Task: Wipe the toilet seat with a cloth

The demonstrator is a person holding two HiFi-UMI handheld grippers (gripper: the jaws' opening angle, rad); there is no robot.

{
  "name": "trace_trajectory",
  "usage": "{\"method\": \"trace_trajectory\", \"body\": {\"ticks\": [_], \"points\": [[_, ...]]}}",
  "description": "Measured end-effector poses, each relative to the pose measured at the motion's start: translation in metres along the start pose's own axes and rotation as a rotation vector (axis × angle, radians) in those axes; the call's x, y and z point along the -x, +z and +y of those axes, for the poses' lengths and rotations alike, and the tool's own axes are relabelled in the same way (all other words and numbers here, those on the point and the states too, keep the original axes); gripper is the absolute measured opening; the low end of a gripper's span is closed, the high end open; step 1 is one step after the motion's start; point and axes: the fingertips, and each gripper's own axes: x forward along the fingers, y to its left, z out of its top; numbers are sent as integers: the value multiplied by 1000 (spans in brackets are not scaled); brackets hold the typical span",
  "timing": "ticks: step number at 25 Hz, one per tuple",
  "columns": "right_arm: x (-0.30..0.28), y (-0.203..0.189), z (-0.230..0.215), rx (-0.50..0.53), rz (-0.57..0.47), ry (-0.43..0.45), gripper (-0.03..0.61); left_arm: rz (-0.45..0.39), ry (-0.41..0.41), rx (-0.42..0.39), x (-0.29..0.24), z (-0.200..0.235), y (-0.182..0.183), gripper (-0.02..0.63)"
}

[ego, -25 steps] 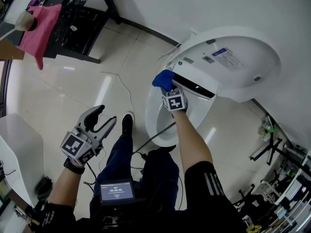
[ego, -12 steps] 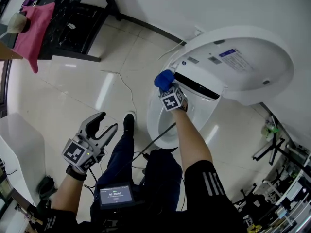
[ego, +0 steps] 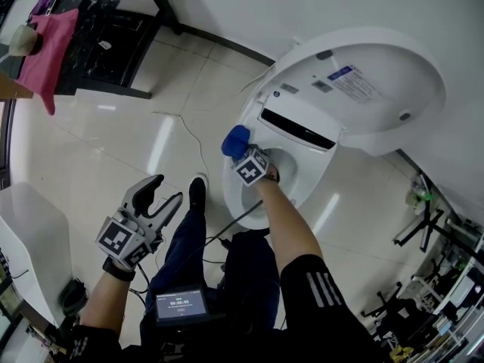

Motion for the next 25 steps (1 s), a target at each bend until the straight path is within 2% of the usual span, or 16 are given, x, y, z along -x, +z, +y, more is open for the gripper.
{"method": "trace_trajectory", "body": {"ticks": [3, 5, 10, 12, 17, 20, 25], "points": [[-4, -18, 24, 7, 46, 76, 193, 4, -10, -14, -1, -9, 0, 233], [2, -17, 28, 6, 29, 84, 193, 1, -3, -42, 3, -6, -7, 233], [41, 5, 14, -164, -176, 48, 192, -21, -14, -68, 7, -17, 8, 234], [62, 14, 6, -192, -250, 23, 192, -31, -20, -68, 8, -24, 19, 233], [124, 28, -5, -147, -347, -38, 192, -64, -36, -99, 0, -42, 49, 233], [170, 37, -6, -144, -402, -67, 192, -75, -36, -138, -2, -41, 54, 233], [254, 45, 1, -136, -506, -116, 192, -90, -77, -173, -1, -86, 90, 233]]}}
